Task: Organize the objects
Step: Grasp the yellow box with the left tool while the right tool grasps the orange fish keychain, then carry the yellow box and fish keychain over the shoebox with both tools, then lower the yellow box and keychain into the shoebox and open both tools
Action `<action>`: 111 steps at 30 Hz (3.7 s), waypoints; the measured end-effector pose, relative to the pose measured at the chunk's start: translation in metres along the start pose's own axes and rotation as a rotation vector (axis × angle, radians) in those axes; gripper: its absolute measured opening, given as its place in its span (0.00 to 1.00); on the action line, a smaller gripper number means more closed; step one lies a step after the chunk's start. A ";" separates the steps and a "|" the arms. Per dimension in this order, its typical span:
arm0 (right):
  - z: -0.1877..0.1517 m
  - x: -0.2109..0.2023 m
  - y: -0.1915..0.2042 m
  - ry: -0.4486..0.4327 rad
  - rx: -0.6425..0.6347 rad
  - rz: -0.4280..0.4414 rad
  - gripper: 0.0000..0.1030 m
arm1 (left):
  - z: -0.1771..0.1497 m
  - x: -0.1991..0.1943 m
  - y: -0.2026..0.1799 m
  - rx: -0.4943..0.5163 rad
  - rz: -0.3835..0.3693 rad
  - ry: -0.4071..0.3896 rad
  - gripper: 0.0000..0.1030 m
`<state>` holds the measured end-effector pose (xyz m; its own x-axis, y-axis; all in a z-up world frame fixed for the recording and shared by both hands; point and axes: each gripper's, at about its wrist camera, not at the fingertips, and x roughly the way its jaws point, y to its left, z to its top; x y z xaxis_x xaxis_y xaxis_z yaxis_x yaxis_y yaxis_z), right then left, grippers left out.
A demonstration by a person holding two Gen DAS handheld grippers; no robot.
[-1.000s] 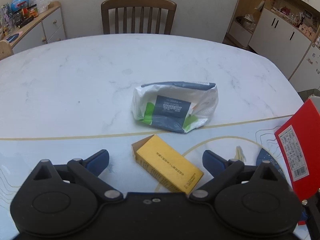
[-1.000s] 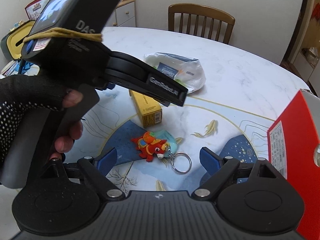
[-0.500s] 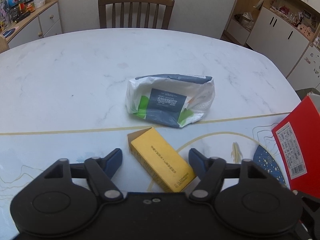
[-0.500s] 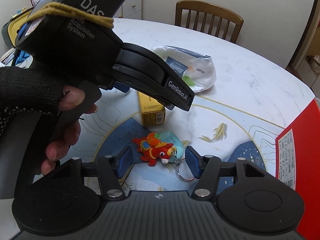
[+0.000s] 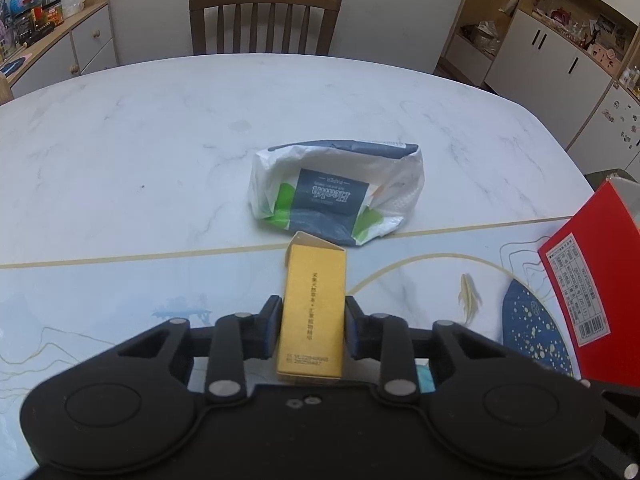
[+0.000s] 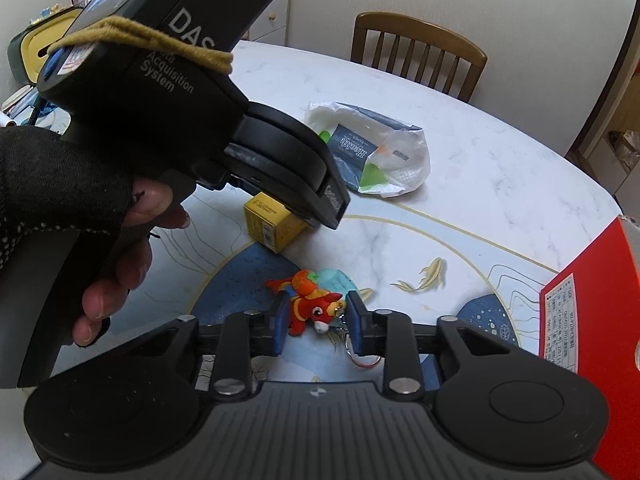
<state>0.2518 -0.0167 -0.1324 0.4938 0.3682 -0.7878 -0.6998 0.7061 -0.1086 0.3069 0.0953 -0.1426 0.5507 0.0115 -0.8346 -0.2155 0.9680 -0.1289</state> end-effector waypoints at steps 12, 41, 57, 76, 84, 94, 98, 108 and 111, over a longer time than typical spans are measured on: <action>-0.007 -0.023 0.004 -0.050 -0.004 0.023 0.12 | -0.011 -0.012 0.009 -0.005 0.012 0.000 0.27; -0.028 -0.172 -0.101 -0.199 0.255 0.075 0.12 | -0.030 -0.127 -0.054 0.060 -0.103 -0.055 0.27; -0.072 -0.214 -0.220 -0.262 0.345 -0.025 0.11 | -0.016 -0.138 -0.171 0.144 -0.174 -0.104 0.28; -0.125 -0.173 -0.310 -0.175 0.380 -0.061 0.11 | 0.010 -0.063 -0.287 0.224 -0.154 -0.035 0.28; -0.129 -0.147 -0.320 -0.126 0.370 -0.033 0.11 | 0.017 -0.027 -0.314 0.257 -0.122 0.016 0.28; -0.129 -0.112 -0.321 -0.058 0.327 -0.004 0.11 | 0.024 0.008 -0.328 0.263 -0.077 0.078 0.28; -0.129 -0.105 -0.322 -0.042 0.310 0.007 0.11 | 0.025 0.016 -0.333 0.272 -0.058 0.087 0.28; -0.128 -0.092 -0.324 0.011 0.265 0.012 0.11 | 0.027 0.034 -0.344 0.292 -0.038 0.117 0.28; -0.130 -0.093 -0.327 0.013 0.265 0.011 0.11 | 0.026 0.037 -0.345 0.296 -0.041 0.125 0.28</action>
<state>0.3673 -0.3603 -0.1030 0.4791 0.3698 -0.7960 -0.5442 0.8367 0.0611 0.4229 -0.2317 -0.1150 0.4467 -0.0419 -0.8937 0.0585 0.9981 -0.0176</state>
